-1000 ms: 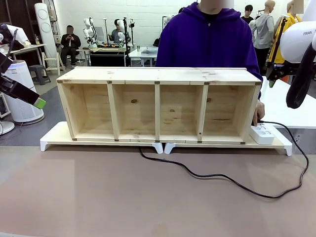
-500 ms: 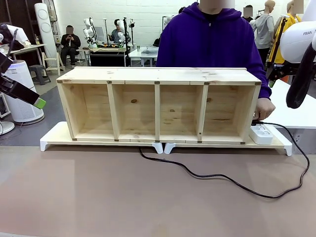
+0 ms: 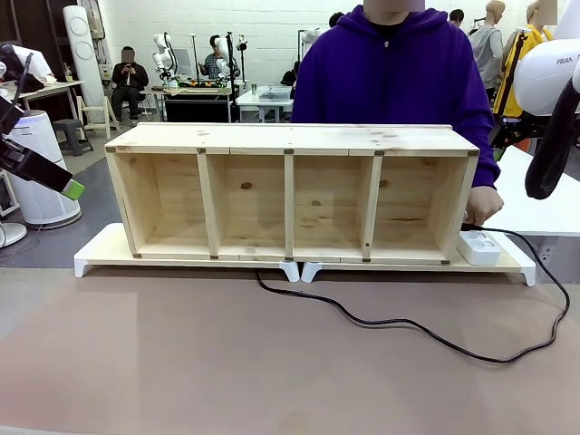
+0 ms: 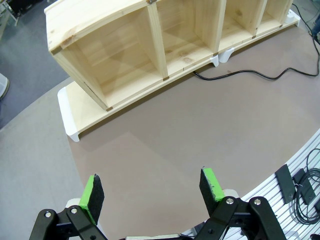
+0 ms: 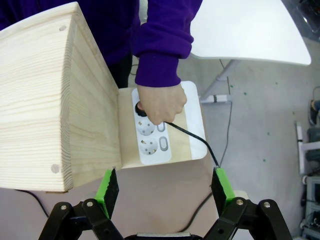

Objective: Perform cable management.
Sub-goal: Release the Power Cable when the human grasps it.

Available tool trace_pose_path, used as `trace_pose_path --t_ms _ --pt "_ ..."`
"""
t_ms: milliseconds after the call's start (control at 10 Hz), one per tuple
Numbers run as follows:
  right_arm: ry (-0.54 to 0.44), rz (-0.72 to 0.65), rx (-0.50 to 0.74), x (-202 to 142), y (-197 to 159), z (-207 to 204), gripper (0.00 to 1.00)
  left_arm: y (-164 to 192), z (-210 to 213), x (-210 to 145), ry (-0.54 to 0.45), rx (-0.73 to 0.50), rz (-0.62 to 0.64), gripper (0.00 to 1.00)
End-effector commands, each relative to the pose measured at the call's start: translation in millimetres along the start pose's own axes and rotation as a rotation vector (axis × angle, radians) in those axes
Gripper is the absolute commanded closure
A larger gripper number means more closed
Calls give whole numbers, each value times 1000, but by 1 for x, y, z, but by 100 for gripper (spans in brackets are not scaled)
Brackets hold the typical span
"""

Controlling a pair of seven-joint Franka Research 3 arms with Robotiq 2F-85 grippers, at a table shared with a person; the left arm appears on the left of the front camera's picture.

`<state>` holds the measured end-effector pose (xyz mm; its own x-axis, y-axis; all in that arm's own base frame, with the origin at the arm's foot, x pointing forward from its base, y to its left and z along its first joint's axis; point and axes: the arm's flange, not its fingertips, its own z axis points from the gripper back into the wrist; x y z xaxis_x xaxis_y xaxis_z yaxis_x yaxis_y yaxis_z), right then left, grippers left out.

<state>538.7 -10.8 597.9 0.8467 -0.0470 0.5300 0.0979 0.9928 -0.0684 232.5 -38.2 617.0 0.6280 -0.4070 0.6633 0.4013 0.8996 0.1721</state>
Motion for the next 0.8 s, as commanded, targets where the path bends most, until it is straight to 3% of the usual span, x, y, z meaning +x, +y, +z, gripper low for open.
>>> trace_pose_path --t_ms 0,700 --pt "4 -1 0 0 0 0 4 1 -1 2 -10 5 -7 0" --pt "4 -1 0 0 0 0 4 1 -1 2 -10 5 -7 0"
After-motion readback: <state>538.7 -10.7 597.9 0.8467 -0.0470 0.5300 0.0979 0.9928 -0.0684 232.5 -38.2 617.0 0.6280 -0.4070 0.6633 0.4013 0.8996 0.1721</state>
